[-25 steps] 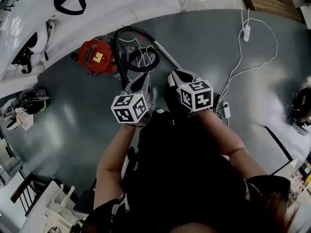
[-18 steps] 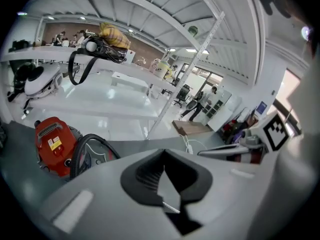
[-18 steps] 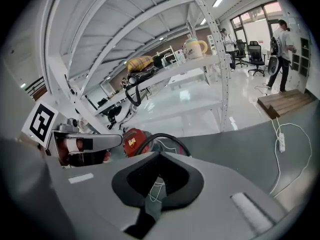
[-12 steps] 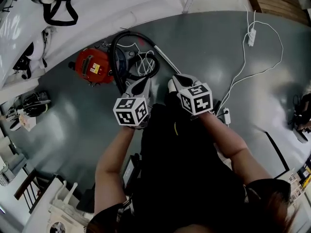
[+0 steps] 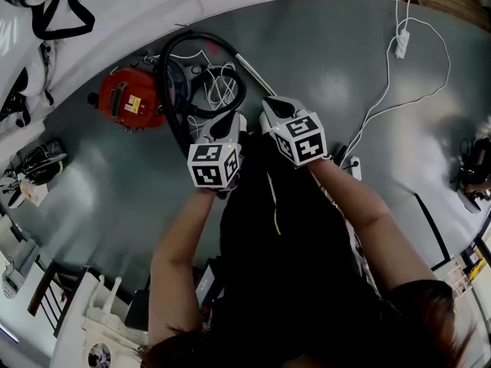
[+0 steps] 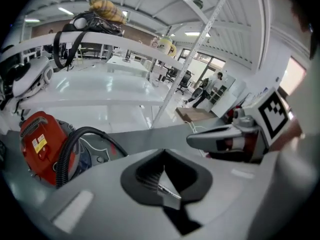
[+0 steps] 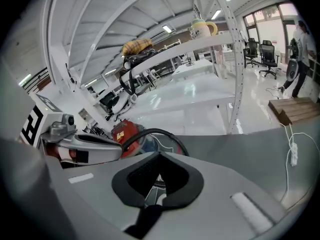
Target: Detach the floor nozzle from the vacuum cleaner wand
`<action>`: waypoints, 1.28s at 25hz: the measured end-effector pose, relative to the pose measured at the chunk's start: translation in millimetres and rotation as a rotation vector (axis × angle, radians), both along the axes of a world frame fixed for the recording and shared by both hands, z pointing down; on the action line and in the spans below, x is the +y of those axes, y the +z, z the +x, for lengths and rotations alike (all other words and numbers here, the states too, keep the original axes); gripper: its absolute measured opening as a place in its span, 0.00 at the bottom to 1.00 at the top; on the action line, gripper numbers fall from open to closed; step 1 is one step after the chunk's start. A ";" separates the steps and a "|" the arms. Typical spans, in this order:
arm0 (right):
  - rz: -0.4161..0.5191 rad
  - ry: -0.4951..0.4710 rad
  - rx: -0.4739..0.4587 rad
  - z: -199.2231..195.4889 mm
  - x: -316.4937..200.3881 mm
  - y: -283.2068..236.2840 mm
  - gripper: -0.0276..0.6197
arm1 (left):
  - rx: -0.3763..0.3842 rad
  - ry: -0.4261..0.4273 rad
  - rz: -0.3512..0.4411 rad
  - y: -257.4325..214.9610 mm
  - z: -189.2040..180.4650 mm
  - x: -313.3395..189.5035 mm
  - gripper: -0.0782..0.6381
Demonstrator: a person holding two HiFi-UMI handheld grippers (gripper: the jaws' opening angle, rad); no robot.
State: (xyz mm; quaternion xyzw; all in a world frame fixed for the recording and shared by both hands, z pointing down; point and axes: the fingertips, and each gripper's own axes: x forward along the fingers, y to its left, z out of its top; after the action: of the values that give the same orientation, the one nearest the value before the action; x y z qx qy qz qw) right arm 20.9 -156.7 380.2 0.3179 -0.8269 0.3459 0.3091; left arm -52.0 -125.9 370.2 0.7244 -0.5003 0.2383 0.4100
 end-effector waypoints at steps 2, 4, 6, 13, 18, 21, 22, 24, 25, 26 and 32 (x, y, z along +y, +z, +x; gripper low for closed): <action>0.007 0.001 0.005 -3.6 -7.2 21.6 0.04 | -0.017 0.002 -0.013 23.7 -1.0 -5.1 0.12; 0.010 0.007 0.013 -7.1 -14.4 45.8 0.04 | -0.037 -0.018 -0.016 47.2 -8.1 -15.0 0.12; 0.010 0.016 0.027 -10.1 -23.0 71.4 0.04 | -0.044 -0.044 -0.010 68.3 -16.7 -29.6 0.12; -0.008 0.040 0.072 -17.0 -33.1 160.7 0.04 | 0.014 0.000 -0.045 153.9 -23.8 -56.6 0.12; -0.008 0.023 0.075 -25.1 -36.5 224.7 0.04 | 0.024 0.039 -0.038 216.9 -28.0 -71.5 0.12; -0.020 0.006 0.093 -25.6 -34.7 266.6 0.04 | 0.004 0.014 -0.044 252.9 -36.7 -77.5 0.12; -0.029 -0.008 0.098 -25.6 -32.9 280.9 0.04 | -0.004 0.013 -0.045 264.2 -38.6 -78.3 0.12; -0.044 -0.039 0.108 -24.9 -31.9 308.3 0.04 | -0.020 0.035 -0.050 287.0 -38.7 -79.5 0.12; -0.044 -0.052 0.119 -24.2 -33.2 321.2 0.04 | -0.029 0.055 -0.053 298.6 -38.0 -79.9 0.12; -0.039 -0.061 0.134 -23.9 -35.0 333.6 0.04 | -0.043 0.073 -0.056 310.5 -38.4 -80.0 0.12; 0.023 -0.093 0.190 -35.0 -51.8 398.4 0.04 | -0.070 -0.001 -0.064 370.9 -55.9 -88.4 0.12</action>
State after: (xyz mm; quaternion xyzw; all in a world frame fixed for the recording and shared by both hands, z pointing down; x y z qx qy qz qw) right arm -14.1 -208.4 778.7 0.3141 -0.8115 0.2901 0.3983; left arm -107.9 -214.4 741.1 0.7017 -0.5070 0.2792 0.4154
